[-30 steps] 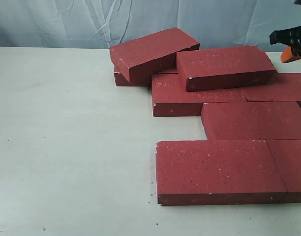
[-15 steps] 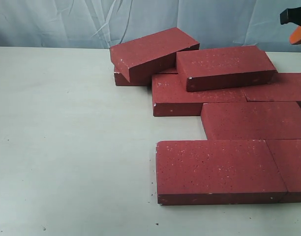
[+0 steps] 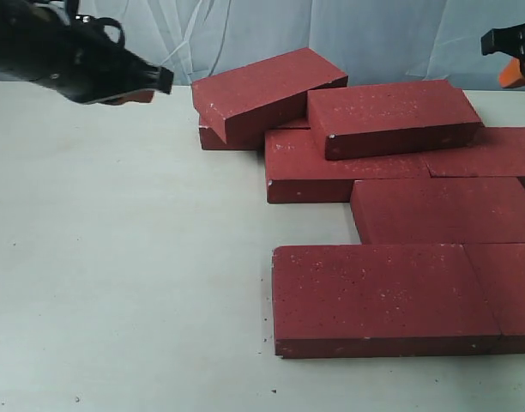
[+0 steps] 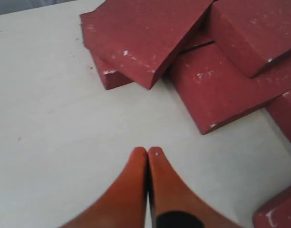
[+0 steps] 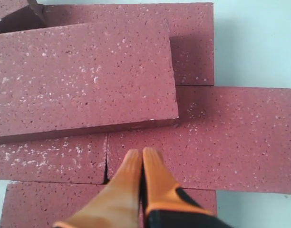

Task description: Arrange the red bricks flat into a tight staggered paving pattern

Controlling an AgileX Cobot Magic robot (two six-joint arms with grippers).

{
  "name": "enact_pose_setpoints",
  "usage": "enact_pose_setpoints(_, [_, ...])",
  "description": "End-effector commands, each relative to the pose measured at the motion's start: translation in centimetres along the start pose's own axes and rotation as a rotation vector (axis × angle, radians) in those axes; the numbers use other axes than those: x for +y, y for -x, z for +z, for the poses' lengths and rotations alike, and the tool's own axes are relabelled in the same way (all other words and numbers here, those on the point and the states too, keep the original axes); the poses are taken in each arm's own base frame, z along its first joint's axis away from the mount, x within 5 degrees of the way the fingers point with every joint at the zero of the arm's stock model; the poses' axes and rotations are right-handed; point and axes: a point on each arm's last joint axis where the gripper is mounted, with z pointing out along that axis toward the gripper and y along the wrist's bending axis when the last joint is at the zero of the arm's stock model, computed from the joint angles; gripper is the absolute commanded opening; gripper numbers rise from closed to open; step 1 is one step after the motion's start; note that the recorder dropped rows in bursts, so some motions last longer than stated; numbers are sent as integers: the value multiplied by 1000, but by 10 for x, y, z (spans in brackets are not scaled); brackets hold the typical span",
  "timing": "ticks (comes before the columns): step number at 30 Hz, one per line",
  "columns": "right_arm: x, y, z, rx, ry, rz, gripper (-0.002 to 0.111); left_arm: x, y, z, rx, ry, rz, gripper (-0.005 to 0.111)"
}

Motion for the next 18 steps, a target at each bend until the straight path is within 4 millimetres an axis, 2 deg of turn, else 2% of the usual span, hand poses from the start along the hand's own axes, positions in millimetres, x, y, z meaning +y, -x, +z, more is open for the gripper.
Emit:
enact_pose_setpoints(1, [-6,-2,10,4,-36,-23,-1,-8,23,50,6,-104,-72,0])
enact_pose_setpoints(4, [-10,-4,19,27,-51,-37,-1,-13,33,76,26,-183,-75,0])
enact_pose_setpoints(8, [-13,-3,29,18,-59,-33,-1,-25,39,100,59,-233,-45,0])
enact_pose_setpoints(13, [-17,1,42,36,-60,-37,-1,-41,44,125,63,-265,-19,0])
enact_pose_setpoints(18, [-22,14,53,40,-62,-48,-1,-56,50,148,62,-285,29,0])
